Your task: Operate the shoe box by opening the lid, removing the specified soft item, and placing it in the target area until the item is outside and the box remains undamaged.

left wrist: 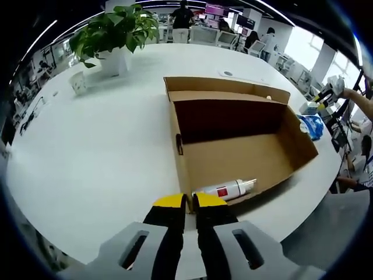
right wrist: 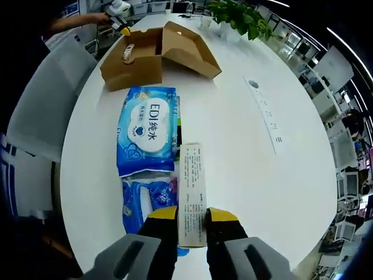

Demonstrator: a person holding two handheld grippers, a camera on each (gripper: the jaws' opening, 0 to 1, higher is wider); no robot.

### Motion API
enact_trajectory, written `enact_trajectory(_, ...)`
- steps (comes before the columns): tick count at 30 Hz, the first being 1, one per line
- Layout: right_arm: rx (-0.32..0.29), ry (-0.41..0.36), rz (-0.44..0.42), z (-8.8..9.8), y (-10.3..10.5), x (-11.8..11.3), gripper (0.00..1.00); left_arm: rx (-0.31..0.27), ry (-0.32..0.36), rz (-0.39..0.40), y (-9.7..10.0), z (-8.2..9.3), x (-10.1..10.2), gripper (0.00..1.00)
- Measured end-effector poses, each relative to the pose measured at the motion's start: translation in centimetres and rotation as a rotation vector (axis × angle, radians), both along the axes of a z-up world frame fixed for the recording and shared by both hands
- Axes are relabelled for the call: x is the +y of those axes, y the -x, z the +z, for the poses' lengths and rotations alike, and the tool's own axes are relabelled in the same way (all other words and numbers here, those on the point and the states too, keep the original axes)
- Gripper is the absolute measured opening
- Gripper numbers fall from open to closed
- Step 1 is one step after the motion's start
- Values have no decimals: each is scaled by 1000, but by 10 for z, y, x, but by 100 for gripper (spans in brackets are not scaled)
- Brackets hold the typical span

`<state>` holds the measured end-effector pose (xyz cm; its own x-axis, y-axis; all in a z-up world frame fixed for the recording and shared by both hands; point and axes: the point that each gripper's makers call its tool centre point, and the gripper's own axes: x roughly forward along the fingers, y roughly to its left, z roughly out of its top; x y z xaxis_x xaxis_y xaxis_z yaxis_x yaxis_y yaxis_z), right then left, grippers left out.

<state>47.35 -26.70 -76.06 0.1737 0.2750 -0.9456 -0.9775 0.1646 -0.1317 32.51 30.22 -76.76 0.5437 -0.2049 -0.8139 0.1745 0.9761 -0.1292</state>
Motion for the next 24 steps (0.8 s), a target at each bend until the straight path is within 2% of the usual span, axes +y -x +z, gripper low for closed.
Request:
enact_trajectory(11,20,48,20,-19,-4,-11,13,5,-4,2,-1,-1,2,4)
enact_trajectory(24,24,105,62,-31,-5,-23,14,12,-12,-3,-1,-1,2,4)
